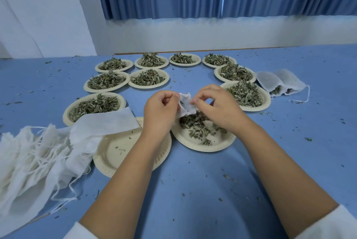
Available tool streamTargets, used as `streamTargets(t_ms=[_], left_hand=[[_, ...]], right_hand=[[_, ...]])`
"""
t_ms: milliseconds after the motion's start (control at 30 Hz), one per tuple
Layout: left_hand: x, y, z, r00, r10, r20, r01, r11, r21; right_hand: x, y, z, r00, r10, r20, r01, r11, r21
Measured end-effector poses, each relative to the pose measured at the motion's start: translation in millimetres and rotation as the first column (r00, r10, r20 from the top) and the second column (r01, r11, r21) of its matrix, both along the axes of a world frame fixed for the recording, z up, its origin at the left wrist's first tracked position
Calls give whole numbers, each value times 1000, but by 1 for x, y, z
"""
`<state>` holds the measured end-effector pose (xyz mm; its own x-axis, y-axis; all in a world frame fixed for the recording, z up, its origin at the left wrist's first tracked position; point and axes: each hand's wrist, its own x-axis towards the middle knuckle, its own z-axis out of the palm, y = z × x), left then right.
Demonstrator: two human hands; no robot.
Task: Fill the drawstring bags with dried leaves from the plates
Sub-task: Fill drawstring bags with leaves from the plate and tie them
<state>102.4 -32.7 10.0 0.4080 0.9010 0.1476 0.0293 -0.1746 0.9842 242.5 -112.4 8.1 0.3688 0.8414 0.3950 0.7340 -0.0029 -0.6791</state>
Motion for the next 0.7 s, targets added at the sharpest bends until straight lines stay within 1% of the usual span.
streamTargets(t_ms=[33,100,167,233,367,433,533,633,700], left_hand=[[-1,0,0,1000,10,5,-10,1000,-4],[-1,1,0,999,30,11,-30,1000,-1],[-1,2,0,999,47,-3,-46,999,21],[-2,3,0,998,55,-12,-54,998,28],[-2,3,-1,998,58,-10,-58,998,28],[-3,3,-1,998,54,-9,-54,998,25],[-3,4,-1,998,58,-11,-57,998,30],[-4,5,0,998,67,-12,-67,997,41],[-4,6,0,998,67,-7,-67,997,44]], right_hand=[[4,-3,2,1000,1,26,-1,1000,-31],[10,-8,4,994,39,105,-18,980,-197],[12,-10,2,981,93,170,-30,938,-344],[11,-9,0,974,117,195,-31,918,-394],[8,-5,-5,957,153,248,-28,896,-444],[6,-2,-10,959,144,245,-19,893,-449],[1,2,-17,966,101,236,3,915,-404],[-4,7,-24,951,29,307,73,947,-314],[-7,10,-27,939,-7,343,117,945,-304]])
